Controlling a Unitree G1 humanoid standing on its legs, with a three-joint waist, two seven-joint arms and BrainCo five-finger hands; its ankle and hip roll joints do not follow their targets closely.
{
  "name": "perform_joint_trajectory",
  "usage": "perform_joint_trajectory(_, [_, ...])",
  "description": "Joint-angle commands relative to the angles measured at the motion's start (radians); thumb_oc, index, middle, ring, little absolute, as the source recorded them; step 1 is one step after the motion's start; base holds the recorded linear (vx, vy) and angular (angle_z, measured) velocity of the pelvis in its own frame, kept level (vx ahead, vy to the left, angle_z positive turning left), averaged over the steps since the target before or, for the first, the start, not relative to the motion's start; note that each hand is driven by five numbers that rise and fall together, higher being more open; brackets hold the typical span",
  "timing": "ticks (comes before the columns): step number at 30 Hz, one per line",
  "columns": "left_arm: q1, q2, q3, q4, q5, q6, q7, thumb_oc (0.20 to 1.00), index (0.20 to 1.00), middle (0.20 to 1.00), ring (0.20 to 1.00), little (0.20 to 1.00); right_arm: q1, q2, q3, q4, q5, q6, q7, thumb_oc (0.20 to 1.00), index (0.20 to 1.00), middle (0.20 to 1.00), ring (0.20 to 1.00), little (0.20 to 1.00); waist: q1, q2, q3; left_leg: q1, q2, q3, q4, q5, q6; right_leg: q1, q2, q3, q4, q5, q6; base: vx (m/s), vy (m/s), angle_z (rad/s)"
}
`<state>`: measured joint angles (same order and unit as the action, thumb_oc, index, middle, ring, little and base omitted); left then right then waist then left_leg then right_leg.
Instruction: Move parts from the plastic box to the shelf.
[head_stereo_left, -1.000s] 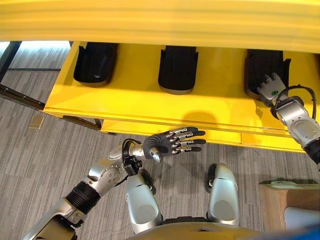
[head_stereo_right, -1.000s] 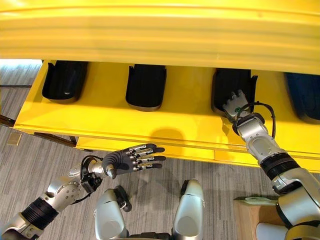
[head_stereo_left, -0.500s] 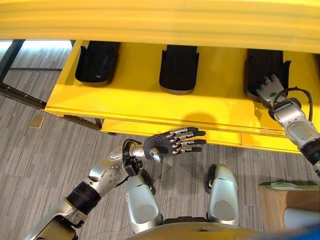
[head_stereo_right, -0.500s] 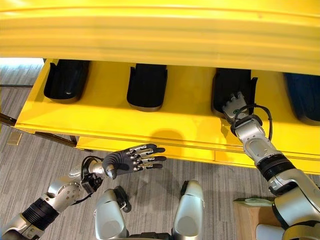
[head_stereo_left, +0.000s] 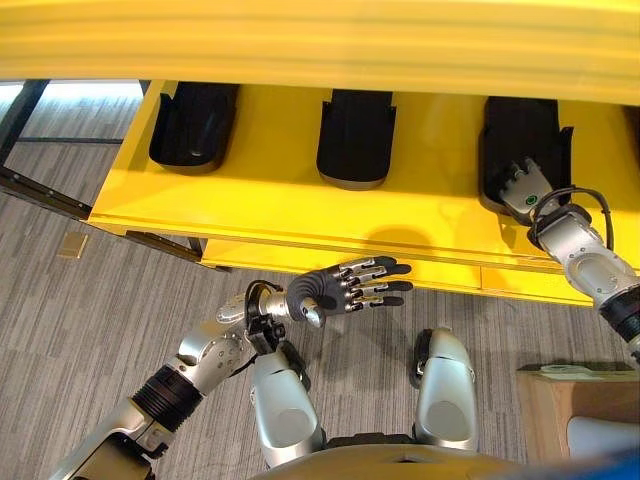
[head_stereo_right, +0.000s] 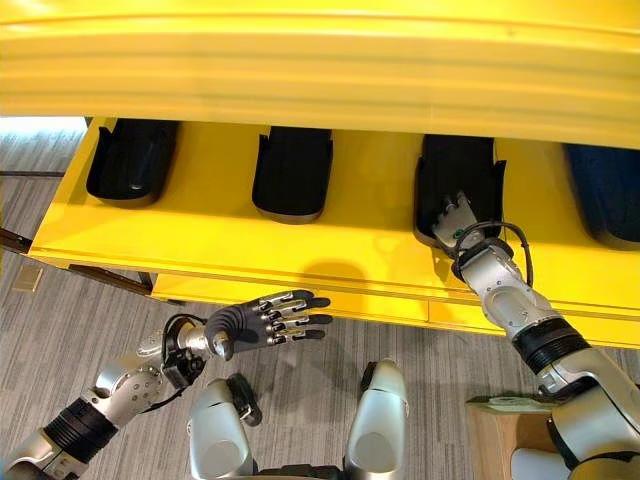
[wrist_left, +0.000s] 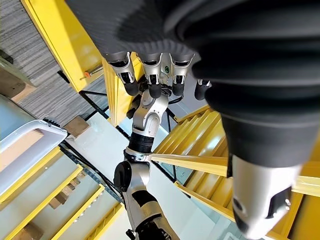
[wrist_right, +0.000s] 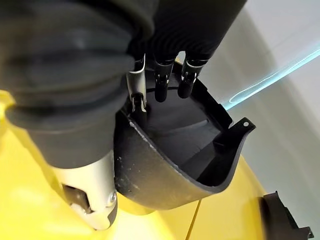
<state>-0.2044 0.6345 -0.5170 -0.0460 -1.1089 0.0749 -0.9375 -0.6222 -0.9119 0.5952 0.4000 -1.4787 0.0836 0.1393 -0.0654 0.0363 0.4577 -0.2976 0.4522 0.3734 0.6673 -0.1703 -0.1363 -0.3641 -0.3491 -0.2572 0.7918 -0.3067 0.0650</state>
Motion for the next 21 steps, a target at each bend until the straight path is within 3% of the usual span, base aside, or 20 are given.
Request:
perform_joint_trajectory(1, [0.02,-0.02,0.001,-0.075,-0.003,-0.039,-0.024,1.0,1.0,1.0,1.0,1.0,0.106,0.068,0.012,0.056,-0.082,-0.002,0.001,1.0,1.0,1.0,1.0,1.0,-0.01,0.006,0.023,0.006,0.02,0.018,-0.025,0.038,0.023,0.075,-0.029,-0.007,0.089,-0.044,0.012,0.0,0.0,0.0])
perform_joint_trajectory(5, [0.021,-0.02,-0.002,-0.076,-0.007,-0.039,-0.023,1.0,1.0,1.0,1.0,1.0,0.111,0.077,-0.013,0.09,-0.144,0.076,-0.051,1.0,1.0,1.0,1.0,1.0,-0.011,0.009,0.022,0.008,0.02,0.018,-0.025,0.04,0.022,0.078,-0.026,-0.007,0.087,-0.043,0.011,0.01,0.001,0.0])
perform_joint_trajectory(6, [0.021,-0.024,-0.009,-0.073,-0.005,-0.039,-0.028,1.0,1.0,1.0,1.0,1.0,0.111,0.086,-0.029,0.133,-0.164,0.116,-0.109,1.0,1.0,1.0,1.0,1.0,-0.01,0.013,0.021,0.008,0.021,0.016,-0.022,0.041,0.022,0.08,-0.025,-0.007,0.086,-0.043,0.01,0.0,0.0,0.0])
perform_joint_trajectory(15, [0.023,-0.016,-0.013,-0.092,-0.028,-0.014,-0.027,1.0,1.0,1.0,1.0,1.0,0.096,0.082,-0.074,0.27,-0.209,0.143,-0.21,1.0,1.0,1.0,1.0,1.0,-0.003,0.025,0.013,0.011,0.024,0.011,-0.015,0.046,0.017,0.084,-0.027,-0.009,0.092,-0.049,0.008,0.03,0.001,0.01])
perform_joint_trajectory(21, [0.022,-0.014,-0.021,-0.097,-0.031,-0.008,-0.025,1.0,1.0,1.0,1.0,1.0,0.077,0.075,-0.071,0.313,-0.105,0.165,-0.22,1.0,1.0,1.0,1.0,1.0,0.002,0.028,0.013,0.016,0.024,0.009,-0.015,0.05,0.016,0.087,-0.03,-0.012,0.095,-0.05,0.005,0.0,0.0,0.0])
